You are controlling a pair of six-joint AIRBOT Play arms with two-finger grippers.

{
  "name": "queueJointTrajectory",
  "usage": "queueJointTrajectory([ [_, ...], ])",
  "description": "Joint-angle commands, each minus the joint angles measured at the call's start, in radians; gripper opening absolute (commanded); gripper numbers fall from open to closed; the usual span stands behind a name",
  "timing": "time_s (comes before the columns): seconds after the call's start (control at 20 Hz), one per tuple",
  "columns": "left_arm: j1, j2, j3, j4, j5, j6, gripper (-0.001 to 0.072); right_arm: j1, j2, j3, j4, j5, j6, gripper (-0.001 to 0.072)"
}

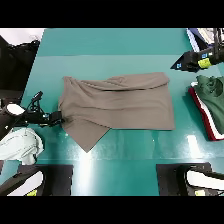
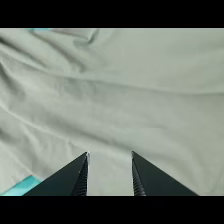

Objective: Fold the shirts.

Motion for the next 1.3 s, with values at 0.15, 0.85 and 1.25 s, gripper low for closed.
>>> queueJointTrajectory([
  [0.15, -0.031, -0.002, 0.083, 0.002, -0.111, 0.037, 0.0033, -0.126, 0.089, -0.224, -0.037, 0.095, -0.014, 0.031],
  [0.85, -0.032, -0.002, 0.247, -0.004, -0.194, 0.067, 0.0033, -0.309, 0.303, -1.041, -0.044, -0.282, -0.096, 0.0501],
  [1.25, -0.032, -0.002, 0.247, -0.004, -0.216, 0.067, 0.0033, -0.208, 0.224, -1.039, -0.026, -0.269, -0.096, 0.0425],
])
